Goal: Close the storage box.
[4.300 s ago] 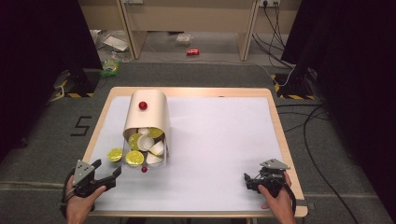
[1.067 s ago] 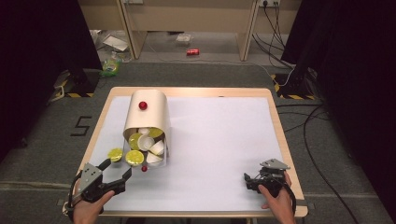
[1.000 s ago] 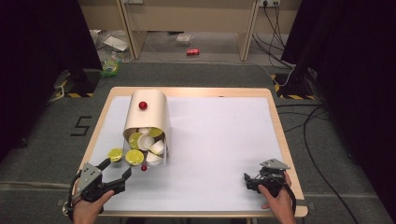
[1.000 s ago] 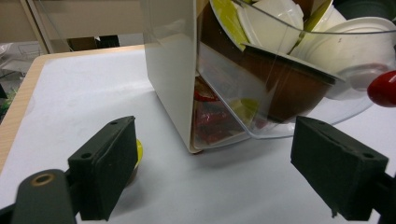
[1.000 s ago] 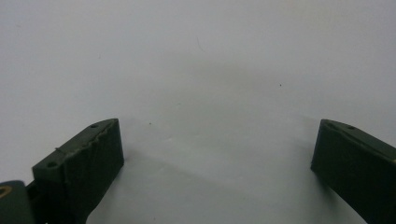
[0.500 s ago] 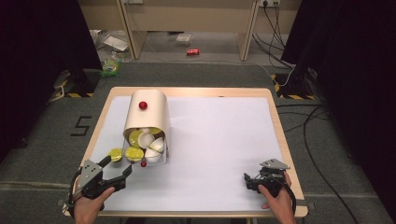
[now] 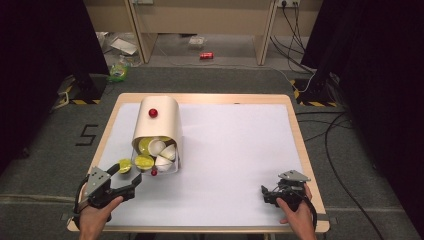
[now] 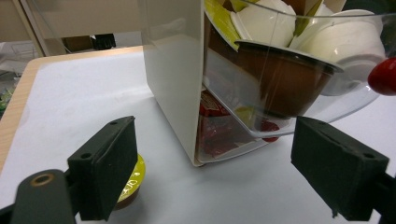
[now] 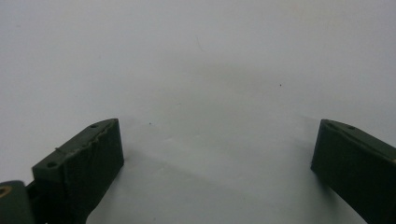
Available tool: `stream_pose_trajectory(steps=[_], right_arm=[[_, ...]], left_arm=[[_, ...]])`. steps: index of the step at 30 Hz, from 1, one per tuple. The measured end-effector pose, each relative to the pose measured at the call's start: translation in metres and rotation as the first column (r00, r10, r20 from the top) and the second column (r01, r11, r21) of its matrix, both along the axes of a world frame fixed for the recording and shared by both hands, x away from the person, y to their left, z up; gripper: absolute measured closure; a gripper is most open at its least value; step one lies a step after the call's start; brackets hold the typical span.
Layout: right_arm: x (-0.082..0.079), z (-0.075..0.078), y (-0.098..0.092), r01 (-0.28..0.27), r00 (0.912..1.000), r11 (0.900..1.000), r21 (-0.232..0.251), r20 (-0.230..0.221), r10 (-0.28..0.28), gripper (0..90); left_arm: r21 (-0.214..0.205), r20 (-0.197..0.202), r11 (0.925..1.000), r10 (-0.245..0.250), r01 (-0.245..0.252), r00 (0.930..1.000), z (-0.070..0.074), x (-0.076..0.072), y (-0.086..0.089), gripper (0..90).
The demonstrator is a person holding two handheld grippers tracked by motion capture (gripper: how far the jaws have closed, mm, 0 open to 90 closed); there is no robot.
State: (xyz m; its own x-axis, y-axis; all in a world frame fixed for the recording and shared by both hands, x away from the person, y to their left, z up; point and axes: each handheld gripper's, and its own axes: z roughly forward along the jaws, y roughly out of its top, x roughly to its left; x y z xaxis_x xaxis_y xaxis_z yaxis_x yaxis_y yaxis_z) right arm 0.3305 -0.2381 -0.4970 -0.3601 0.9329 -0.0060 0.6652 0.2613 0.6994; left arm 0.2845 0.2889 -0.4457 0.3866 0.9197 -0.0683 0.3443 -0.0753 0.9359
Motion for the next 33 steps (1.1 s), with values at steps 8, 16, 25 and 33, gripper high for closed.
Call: stream_pose_trajectory(steps=[8,16,25,33], right_arm=[[0.000,0.000,0.000,0.002,1.0000,1.0000,0.001,-0.001,-0.002,2.3],[0.000,0.000,0.000,0.000,1.0000,1.0000,-0.001,0.000,0.000,2.3],[0.000,0.000,0.000,0.000,1.0000,1.0000,-0.001,0.000,0.000,2.3],[0.000,0.000,0.000,0.000,1.0000,1.0000,-0.001,0.000,0.000,2.3]], left_arm=[[0.000,-0.009,1.0000,0.003,-0.003,1.0000,0.001,0.007,0.001,14.3],[0.018,-0.023,0.9998,-0.001,0.001,0.9997,0.004,0.018,0.000,14.6],[0.013,-0.033,0.9999,0.005,-0.004,0.9995,0.005,0.030,0.000,14.5],[0.008,-0.038,1.0000,0.004,-0.004,0.9993,0.005,0.036,0.001,14.6]])
